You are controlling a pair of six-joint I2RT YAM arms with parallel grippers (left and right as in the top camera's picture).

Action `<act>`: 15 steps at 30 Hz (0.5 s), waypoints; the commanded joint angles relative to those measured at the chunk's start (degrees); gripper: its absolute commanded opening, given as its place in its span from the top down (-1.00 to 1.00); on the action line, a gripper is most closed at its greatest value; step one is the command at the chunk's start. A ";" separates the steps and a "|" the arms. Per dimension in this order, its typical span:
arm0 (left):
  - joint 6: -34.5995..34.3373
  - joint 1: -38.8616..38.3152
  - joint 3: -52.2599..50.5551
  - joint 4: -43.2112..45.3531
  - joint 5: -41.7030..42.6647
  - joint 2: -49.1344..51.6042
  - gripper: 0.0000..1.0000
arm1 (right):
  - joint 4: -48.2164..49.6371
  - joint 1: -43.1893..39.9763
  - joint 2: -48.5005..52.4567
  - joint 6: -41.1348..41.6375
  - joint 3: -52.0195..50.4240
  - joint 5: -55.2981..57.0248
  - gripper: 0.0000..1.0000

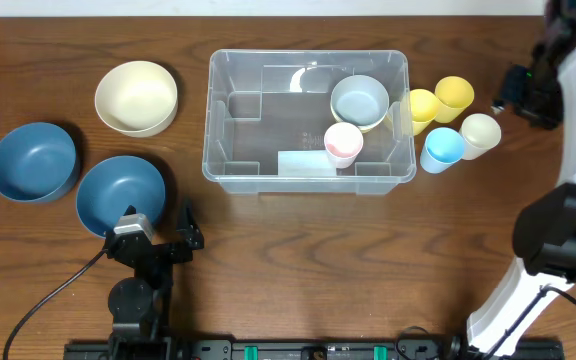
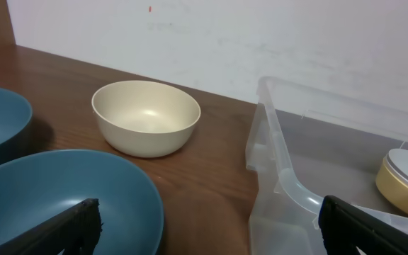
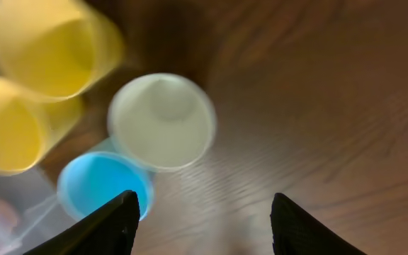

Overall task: Pack container
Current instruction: 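Move the right gripper to the cream cup and grasp it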

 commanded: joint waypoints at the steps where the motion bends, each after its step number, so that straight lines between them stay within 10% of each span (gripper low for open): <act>1: -0.52 0.24 -1.62 -1.46 -0.09 -0.35 -0.96 | 2.86 -1.95 -0.17 -1.44 -4.83 -4.50 -0.22; 12: -0.50 0.24 -1.62 -1.44 -0.09 -0.35 -0.96 | 18.23 -2.23 -0.15 -1.03 -20.31 -4.79 -0.16; 15: -0.52 0.24 -1.62 -1.46 -0.09 -0.35 -0.96 | 20.90 -2.29 -0.15 0.35 -23.54 -4.37 0.24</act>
